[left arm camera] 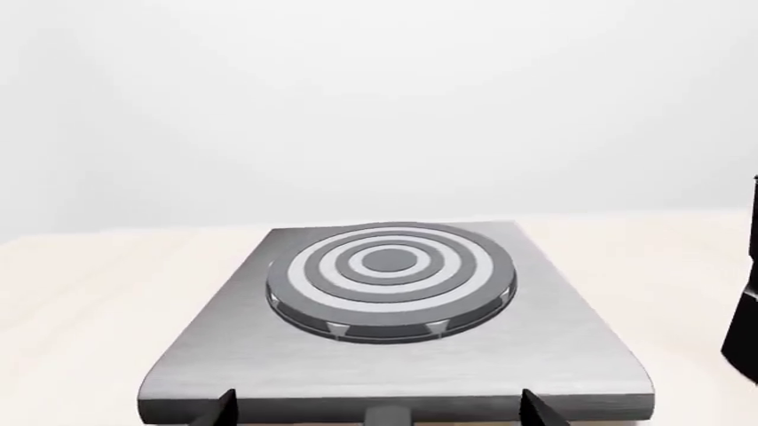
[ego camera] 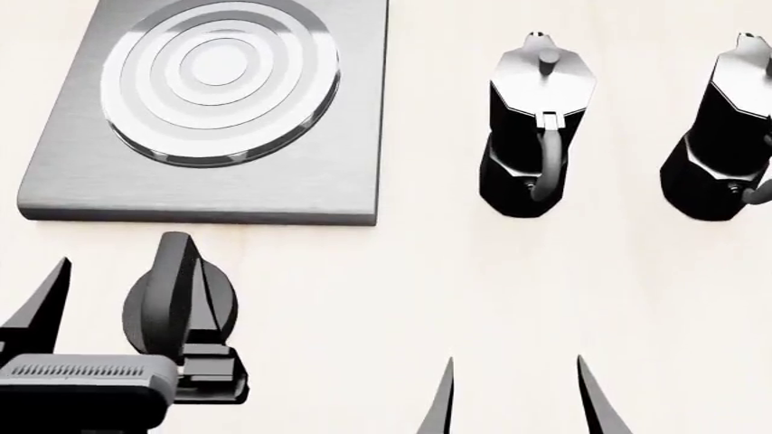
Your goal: Turn off the stove.
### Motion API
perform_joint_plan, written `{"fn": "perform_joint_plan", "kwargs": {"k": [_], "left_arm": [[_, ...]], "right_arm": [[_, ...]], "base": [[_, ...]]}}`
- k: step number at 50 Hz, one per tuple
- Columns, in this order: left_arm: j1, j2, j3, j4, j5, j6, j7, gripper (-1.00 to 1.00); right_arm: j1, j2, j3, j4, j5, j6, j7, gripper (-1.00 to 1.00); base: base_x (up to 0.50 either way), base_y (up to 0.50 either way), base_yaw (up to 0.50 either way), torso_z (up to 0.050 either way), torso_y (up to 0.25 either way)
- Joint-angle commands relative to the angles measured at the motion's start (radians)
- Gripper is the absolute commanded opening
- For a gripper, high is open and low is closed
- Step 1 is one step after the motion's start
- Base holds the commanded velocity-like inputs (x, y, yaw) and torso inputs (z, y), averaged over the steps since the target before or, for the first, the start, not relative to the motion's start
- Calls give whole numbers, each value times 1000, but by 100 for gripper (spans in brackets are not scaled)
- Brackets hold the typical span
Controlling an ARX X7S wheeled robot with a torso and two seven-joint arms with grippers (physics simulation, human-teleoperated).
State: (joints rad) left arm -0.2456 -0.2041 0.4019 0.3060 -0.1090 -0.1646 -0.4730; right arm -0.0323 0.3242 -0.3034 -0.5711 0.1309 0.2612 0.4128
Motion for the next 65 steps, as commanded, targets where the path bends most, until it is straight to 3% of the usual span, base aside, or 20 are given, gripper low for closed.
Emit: {"fn": "perform_joint_plan", "kwargs": {"k": [1, 65], "left_arm": [[-9, 1, 4, -52, 6, 26, -9, 100], [-61, 1, 13, -196, -11, 95, -36, 100]], "right_arm": [[1, 2, -4, 3, 1, -2, 3, 100], [9, 18, -19, 12, 18, -10, 15, 100]], "base": [[0, 0, 0, 0, 0], [0, 0, 0, 0, 0]]}}
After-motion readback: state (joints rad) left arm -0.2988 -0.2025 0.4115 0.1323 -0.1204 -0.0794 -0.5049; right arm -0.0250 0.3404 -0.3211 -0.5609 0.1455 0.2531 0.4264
